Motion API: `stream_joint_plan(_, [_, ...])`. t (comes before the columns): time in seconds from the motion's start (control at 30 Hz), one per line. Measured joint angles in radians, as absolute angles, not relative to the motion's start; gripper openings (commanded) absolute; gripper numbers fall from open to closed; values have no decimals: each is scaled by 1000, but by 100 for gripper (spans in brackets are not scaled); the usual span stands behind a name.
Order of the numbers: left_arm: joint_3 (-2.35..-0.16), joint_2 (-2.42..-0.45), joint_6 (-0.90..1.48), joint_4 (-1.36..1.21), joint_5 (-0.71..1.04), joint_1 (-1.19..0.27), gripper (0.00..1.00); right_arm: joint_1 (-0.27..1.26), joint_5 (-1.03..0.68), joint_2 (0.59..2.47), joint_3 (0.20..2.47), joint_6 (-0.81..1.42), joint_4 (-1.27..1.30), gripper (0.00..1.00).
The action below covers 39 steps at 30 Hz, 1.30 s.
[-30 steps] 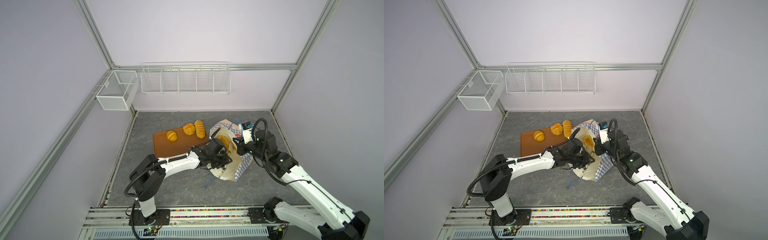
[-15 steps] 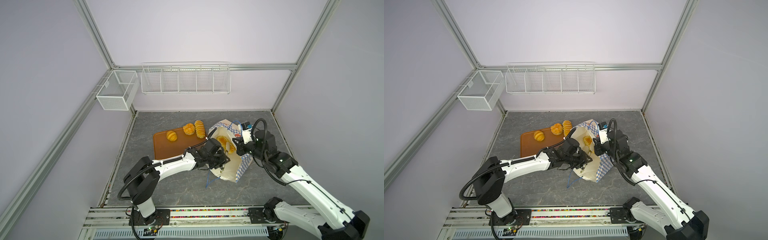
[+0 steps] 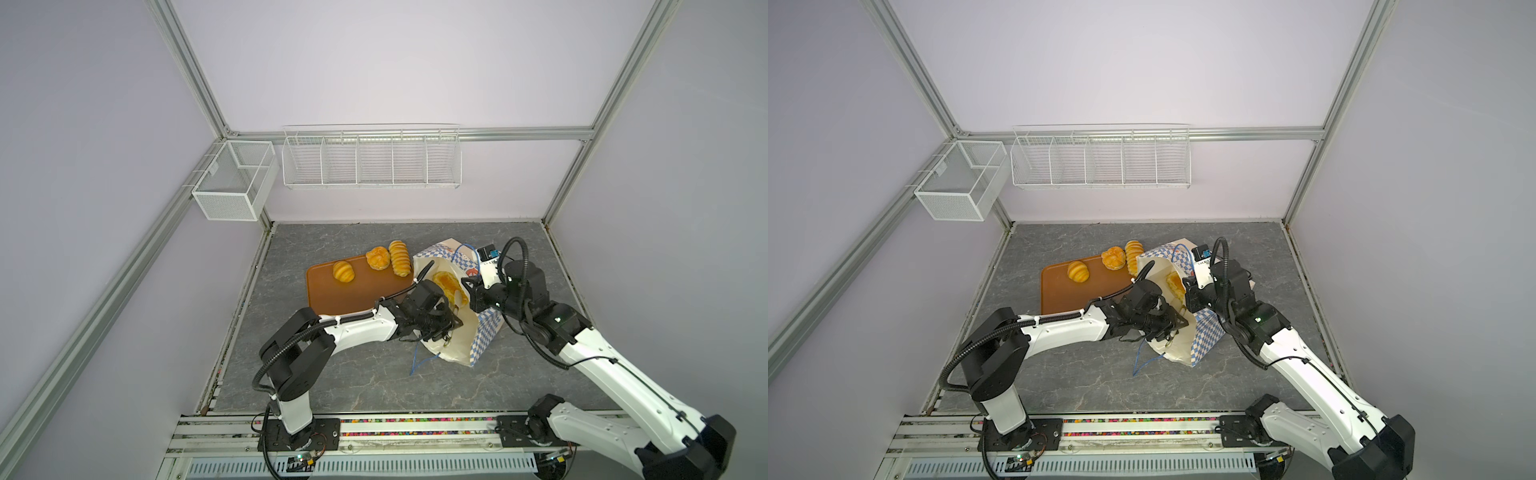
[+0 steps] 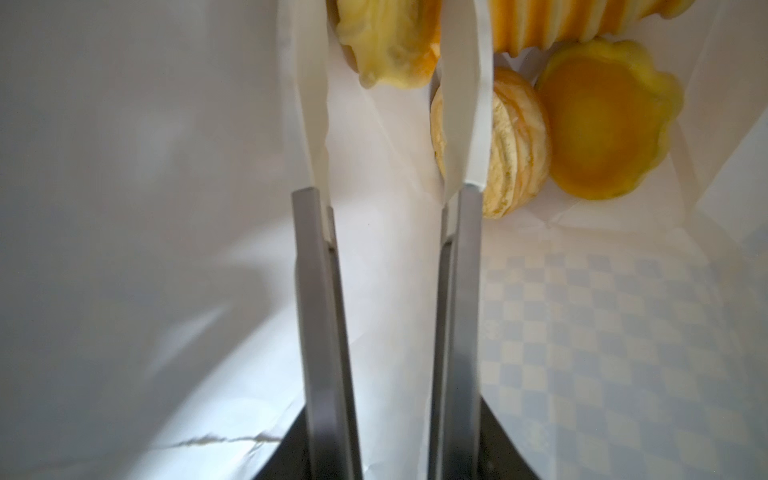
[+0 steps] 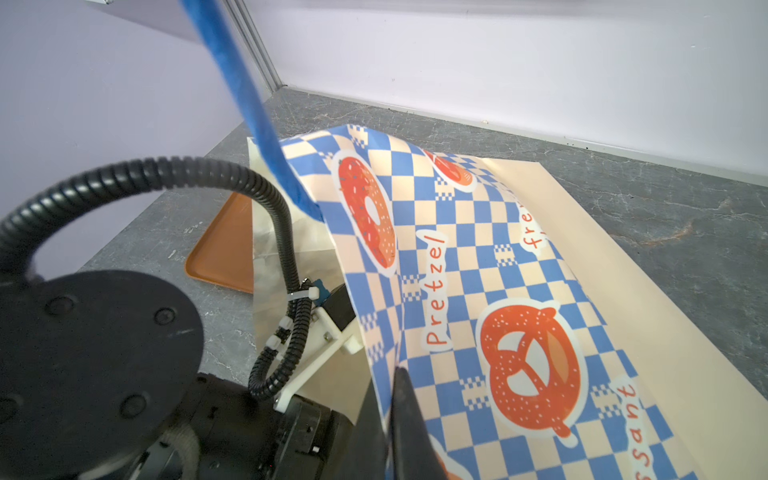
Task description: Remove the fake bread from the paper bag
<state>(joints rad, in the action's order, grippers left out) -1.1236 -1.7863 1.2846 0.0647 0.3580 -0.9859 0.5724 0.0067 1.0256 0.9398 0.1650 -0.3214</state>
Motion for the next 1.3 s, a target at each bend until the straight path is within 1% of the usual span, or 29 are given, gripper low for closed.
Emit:
stream_joint_plan(0.2, [-1132, -1813, 1301, 36, 392, -962, 42, 575, 3, 1034, 943, 165, -317, 7])
stream_joint_plan(0.3, [-1147, -1836, 1305, 24, 407, -952, 39, 578, 2, 1041, 945, 165, -317, 7])
stream_joint_plan(0.37, [-1149, -1846, 1307, 16, 416, -947, 34, 578, 3, 1047, 947, 164, -316, 7])
stream_joint_plan(0.47, [-1150, -1850, 1306, 15, 421, -942, 22, 579, 4, 1048, 949, 158, -317, 7])
stream_joint_plan(0.67, [-1158, -1841, 1287, 51, 412, -941, 10, 579, 21, 1053, 966, 140, -325, 7])
stream_joint_plan(0.83, [-1158, -1794, 1269, 104, 393, -941, 1, 579, 32, 1077, 986, 127, -326, 7])
stream_joint_plan(1.03, [-1156, -1705, 1234, 173, 360, -941, 0, 579, 57, 1095, 1014, 126, -337, 7])
stream_joint_plan(1.3, [-1156, -1563, 1147, 319, 308, -959, 0, 567, 93, 1117, 1110, 105, -396, 7])
